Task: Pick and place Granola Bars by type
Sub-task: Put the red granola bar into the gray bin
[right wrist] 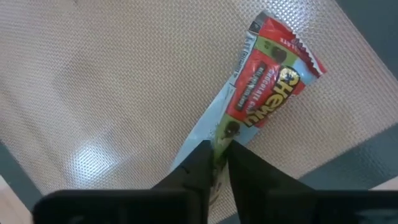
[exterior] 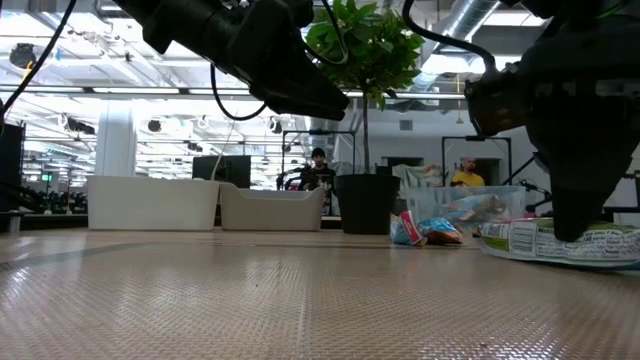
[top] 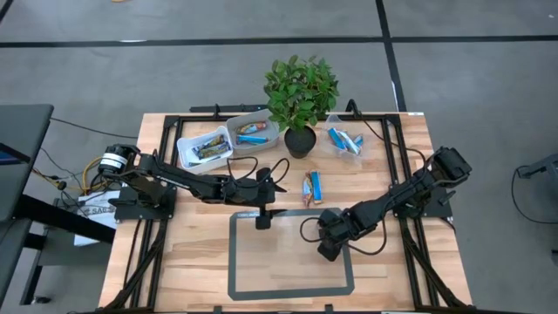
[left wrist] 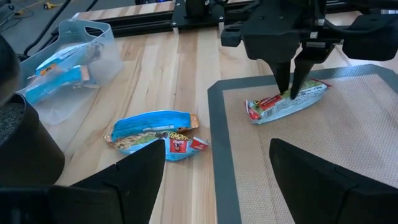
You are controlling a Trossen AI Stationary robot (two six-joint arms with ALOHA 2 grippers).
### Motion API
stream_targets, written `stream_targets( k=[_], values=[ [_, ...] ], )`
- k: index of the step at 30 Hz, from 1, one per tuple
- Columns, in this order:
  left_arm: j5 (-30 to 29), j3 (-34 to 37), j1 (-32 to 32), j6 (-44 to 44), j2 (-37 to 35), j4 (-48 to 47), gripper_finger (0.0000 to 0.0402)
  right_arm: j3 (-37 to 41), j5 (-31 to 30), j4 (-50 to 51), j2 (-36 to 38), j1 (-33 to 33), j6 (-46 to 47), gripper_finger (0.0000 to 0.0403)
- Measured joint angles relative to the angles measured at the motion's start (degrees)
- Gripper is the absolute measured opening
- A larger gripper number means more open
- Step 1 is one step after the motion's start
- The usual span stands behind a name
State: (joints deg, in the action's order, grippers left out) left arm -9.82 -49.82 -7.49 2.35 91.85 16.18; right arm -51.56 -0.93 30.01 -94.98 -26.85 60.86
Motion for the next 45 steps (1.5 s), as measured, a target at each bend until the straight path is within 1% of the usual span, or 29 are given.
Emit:
stream_targets(
  k=[4,8,11,16,24,28,34,41,45],
  values=[
    [0.0,0.0,0.0,0.0,0.0,0.0,0.0281,0.0,0.0,-0.7,0.0,0.0,-1.4,0.0008],
    [0.0,0.0,0.0,-1.0,0.0,0.6,0.0281,0.0,-0.5,-0.9,0.0,0.0,-1.4,0.001],
    [0.0,0.0,0.0,-3.3,0.0,1.6,0.0281,0.0,-3.0,-2.1,0.4,0.0,-1.5,0.0009],
    [-3.3,0.0,0.0,-6.4,0.0,3.3,0.0281,0.0,-10.8,-4.4,2.2,0.3,-2.4,0.0003],
    [-7.6,0.0,0.1,-9.9,0.0,6.4,0.0281,0.0,-29.3,-6.1,6.8,1.5,-5.5,0.0002],
    [-8.2,0.0,0.3,-12.3,0.0,9.5,0.0281,0.0,-36.3,-8.3,8.3,2.5,-10.1,0.0001],
    [-8.1,0.0,0.5,-15.0,0.0,14.4,0.0281,-0.1,-40.5,-13.9,8.8,4.2,-19.9,0.0001],
    [-8.1,0.0,2.2,-18.7,0.0,14.6,0.0281,-0.1,-46.2,-17.8,8.8,5.7,-27.5,0.0001],
    [-8.0,0.0,3.1,-19.5,0.0,14.6,0.0281,-0.1,-47.7,-21.7,8.8,5.6,-32.4,0.0]
  ],
)
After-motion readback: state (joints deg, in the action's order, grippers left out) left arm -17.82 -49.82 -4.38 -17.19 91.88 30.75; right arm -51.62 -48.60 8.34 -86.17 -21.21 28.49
